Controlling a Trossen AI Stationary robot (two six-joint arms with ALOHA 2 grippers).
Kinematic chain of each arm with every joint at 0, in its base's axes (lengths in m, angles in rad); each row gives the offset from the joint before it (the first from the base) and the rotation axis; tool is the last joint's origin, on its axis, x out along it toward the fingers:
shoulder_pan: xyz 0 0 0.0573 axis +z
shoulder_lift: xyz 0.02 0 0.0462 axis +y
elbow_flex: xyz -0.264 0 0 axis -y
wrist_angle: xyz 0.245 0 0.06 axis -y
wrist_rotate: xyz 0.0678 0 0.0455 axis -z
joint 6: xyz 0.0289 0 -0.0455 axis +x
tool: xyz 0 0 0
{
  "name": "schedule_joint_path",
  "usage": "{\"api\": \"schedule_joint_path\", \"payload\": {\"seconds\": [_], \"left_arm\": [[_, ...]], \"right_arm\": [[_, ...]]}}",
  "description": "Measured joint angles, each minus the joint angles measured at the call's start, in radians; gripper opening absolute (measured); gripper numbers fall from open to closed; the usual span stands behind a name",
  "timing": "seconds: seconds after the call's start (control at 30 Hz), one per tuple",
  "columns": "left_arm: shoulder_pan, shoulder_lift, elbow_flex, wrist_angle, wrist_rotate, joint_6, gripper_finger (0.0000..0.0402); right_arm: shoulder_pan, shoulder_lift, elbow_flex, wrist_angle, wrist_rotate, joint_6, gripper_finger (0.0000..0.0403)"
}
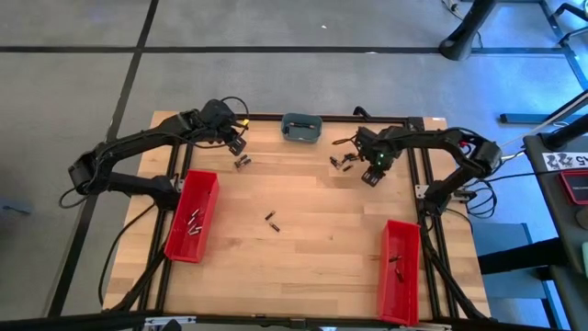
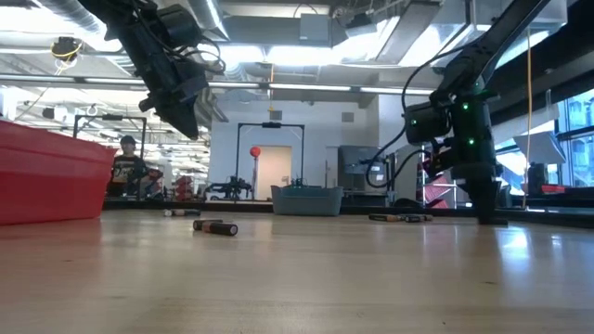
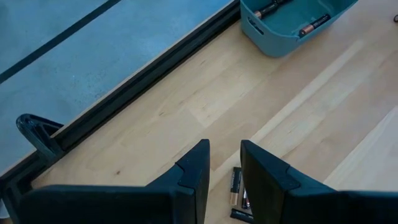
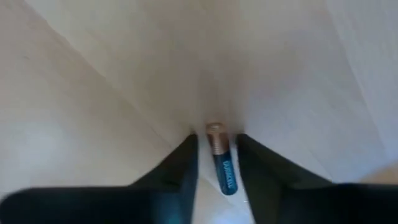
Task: Sort batteries
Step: Put the small brown battery into the right red bin
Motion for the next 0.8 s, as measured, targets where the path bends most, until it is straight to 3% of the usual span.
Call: {"api": "schedule_joint_path", "payload": {"seconds": [0.17, 0.43, 0.63, 0.8], "left_arm": [[0.0, 0.0, 0.0, 0.0, 0.0, -0.015, 0.0082], [0.0, 0.0, 0.0, -0.004, 0.011, -0.025, 0.0082], [-0.003, 0.0, 0.0, -0.006, 0.018, -0.022, 0.0082], [-0.007, 0.0, 0.0, -0.004, 0.03, -0.018, 0.0082]], "right_arm": [[0.001, -0.002, 0.005, -0.004, -0.045, -0.002, 0.0024], [0.14, -0.145, 0.116, -0.148, -0.098, 0.035, 0.0014], [0.353, -0.354, 0.169, -0.339, -0.257, 0.176, 0.0013], [0.659, -0.528, 0.169, -0.374, -0.328, 0.46, 0.0011]]}}
